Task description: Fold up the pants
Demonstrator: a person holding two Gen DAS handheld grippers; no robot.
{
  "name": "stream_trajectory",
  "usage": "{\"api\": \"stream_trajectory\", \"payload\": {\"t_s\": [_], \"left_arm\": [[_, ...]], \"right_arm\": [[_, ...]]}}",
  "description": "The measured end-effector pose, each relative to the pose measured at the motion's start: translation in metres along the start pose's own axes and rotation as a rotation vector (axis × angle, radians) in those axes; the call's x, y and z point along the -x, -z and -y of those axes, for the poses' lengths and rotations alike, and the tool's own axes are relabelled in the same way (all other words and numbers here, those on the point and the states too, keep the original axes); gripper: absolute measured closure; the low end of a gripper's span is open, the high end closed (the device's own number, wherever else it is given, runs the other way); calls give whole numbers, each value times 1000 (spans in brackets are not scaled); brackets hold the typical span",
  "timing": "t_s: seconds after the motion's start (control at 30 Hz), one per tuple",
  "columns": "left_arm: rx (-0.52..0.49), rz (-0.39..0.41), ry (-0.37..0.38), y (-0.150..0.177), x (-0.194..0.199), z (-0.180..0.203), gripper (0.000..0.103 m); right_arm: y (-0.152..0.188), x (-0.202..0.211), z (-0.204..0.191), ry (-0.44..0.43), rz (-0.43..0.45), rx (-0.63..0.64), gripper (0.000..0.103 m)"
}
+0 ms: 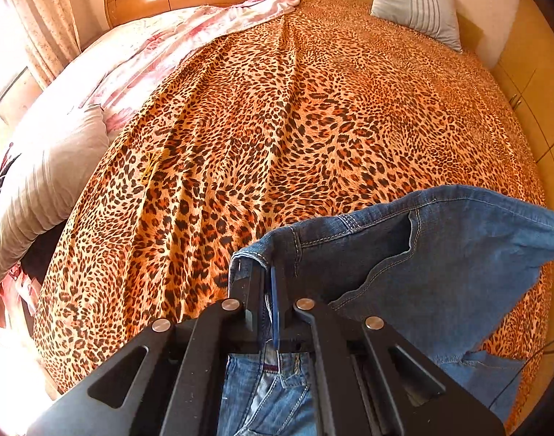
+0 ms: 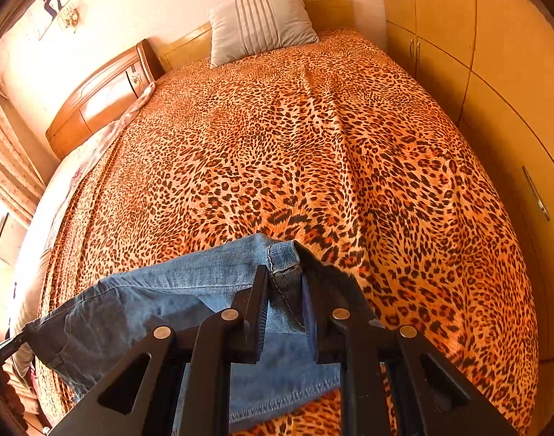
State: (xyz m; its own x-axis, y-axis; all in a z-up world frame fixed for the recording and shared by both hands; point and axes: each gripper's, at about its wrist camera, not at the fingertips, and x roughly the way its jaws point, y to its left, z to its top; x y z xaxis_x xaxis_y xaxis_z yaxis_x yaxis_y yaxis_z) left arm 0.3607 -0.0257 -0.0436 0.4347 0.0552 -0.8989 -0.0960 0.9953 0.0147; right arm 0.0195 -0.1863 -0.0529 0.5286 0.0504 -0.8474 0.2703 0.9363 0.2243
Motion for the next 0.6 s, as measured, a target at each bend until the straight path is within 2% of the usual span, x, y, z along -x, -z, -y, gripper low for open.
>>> {"api": "stream_trajectory", "payload": {"t_s": [0.2,0.4,0.5,0.6], "left_arm": [[56,53,40,35,42,-7,102],[100,97,63,88,78,-23,102],[124,63,71,120,81,-32,102],[123,-37,68,159,63,-38,101]], "right_arm": [[48,65,15,-32,53,-56,86],[120,121,49,-60,69,-141,86],[164,138,74,-61,49,-201,85],[211,139,101,-31,-10,-261,82]]}}
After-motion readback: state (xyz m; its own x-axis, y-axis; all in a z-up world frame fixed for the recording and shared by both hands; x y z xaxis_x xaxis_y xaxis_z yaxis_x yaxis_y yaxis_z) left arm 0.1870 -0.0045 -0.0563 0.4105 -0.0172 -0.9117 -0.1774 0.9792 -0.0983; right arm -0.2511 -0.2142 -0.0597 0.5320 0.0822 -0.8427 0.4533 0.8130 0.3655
